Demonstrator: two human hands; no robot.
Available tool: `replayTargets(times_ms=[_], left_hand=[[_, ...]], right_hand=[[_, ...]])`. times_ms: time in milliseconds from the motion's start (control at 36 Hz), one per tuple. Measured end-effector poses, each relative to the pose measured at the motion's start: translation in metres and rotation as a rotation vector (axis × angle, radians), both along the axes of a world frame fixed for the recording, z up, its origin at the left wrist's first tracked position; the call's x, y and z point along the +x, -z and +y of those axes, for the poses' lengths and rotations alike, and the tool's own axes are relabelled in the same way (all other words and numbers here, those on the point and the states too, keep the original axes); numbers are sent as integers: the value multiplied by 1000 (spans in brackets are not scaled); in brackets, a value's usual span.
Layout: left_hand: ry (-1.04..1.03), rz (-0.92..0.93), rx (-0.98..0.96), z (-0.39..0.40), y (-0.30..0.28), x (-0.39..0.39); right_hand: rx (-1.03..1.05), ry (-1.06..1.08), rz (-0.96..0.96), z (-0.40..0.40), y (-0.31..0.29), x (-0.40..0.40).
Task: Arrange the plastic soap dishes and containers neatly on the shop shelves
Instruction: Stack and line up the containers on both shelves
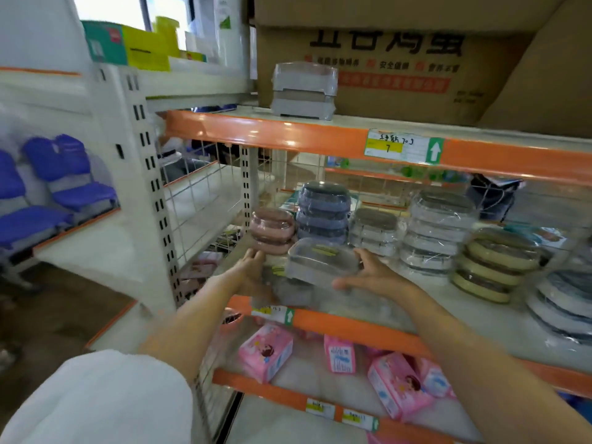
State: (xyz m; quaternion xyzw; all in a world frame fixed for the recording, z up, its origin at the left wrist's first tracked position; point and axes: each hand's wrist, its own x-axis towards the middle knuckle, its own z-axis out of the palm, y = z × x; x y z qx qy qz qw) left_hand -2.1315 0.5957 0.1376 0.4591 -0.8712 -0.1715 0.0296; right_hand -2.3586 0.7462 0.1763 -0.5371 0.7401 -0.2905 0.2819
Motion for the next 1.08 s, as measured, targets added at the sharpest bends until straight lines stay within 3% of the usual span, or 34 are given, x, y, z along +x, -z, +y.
replayTargets(times_ms=[306, 583, 889, 1083], left_hand=[[-162, -20, -85, 71, -87, 107], [-231, 127, -72, 103, -173, 158], [-190, 335, -194, 103, -271, 137], [-115, 424, -281, 81, -307, 92]], right_hand=[[-129, -282, -21, 13, -62, 78], [-293, -414, 91, 29, -137, 114], [-443, -316, 84, 31, -232, 87], [-527, -134, 75, 16, -263, 30]])
